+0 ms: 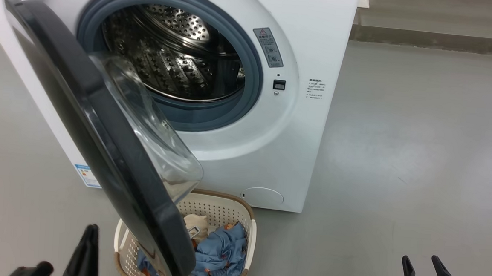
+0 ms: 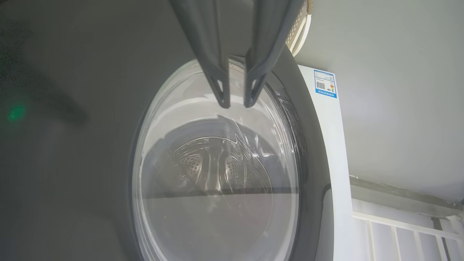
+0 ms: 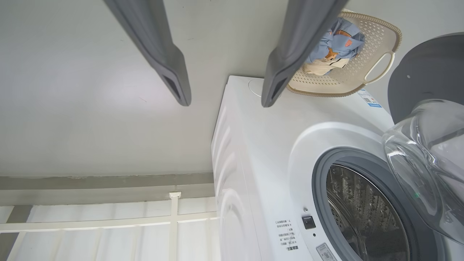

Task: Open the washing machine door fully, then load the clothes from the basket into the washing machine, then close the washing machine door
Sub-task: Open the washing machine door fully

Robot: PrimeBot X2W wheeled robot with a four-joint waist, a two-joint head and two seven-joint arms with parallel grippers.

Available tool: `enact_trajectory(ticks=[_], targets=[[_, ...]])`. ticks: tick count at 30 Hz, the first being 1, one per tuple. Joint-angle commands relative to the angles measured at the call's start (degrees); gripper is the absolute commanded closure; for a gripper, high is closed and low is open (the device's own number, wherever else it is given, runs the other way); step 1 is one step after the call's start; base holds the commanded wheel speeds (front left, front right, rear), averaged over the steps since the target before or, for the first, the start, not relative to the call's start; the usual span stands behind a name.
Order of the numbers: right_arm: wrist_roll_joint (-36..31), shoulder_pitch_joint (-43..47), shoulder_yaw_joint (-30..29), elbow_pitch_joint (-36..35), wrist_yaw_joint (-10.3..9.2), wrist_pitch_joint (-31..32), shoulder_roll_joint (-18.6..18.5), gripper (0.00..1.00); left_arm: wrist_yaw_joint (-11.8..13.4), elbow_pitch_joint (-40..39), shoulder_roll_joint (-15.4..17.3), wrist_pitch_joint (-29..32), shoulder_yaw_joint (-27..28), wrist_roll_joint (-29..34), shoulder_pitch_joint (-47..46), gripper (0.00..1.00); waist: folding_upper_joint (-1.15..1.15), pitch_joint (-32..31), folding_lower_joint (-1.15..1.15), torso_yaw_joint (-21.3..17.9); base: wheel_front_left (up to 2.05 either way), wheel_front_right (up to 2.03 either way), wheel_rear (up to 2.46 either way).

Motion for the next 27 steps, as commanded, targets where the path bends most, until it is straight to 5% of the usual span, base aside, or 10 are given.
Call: enact_trajectory(ticks=[1, 12, 20, 27], targets=[[-0.4, -0.3, 1.0, -1.4, 0.10, -0.7, -0.9, 0.00, -0.1, -2.2, 0.2, -0.4, 2.9, -0.8, -2.0, 1.00, 0.00, -0.2, 0.00, 0.3, 0.00, 0.00, 0.00], [-1.0, 0.0, 1.0, -1.7, 0.10, -0.7, -0.5, 0.00, -0.1, -22.6, -1.4, -0.4, 6.7, -3.5, -5.5, 1.00, 0.00, -0.9, 0.00, 2.0, 0.00, 0.00, 0.00], [-0.7, -0.4, 0.9, -1.9, 0.10, -0.7, -0.4, 0.00, -0.1, -32.4, -1.5, -0.4, -7.4, -0.8, -4.8, 1.00, 0.00, -0.7, 0.00, 1.5, 0.00, 0.00, 0.00], [-0.6, -0.2, 1.0, -2.2, 0.10, -0.7, -0.2, 0.00, -0.1, -26.0, -1.5, 0.3, -22.0, -1.9, -3.0, 1.00, 0.00, -0.4, 0.00, 1.0, 0.00, 0.00, 0.00]])
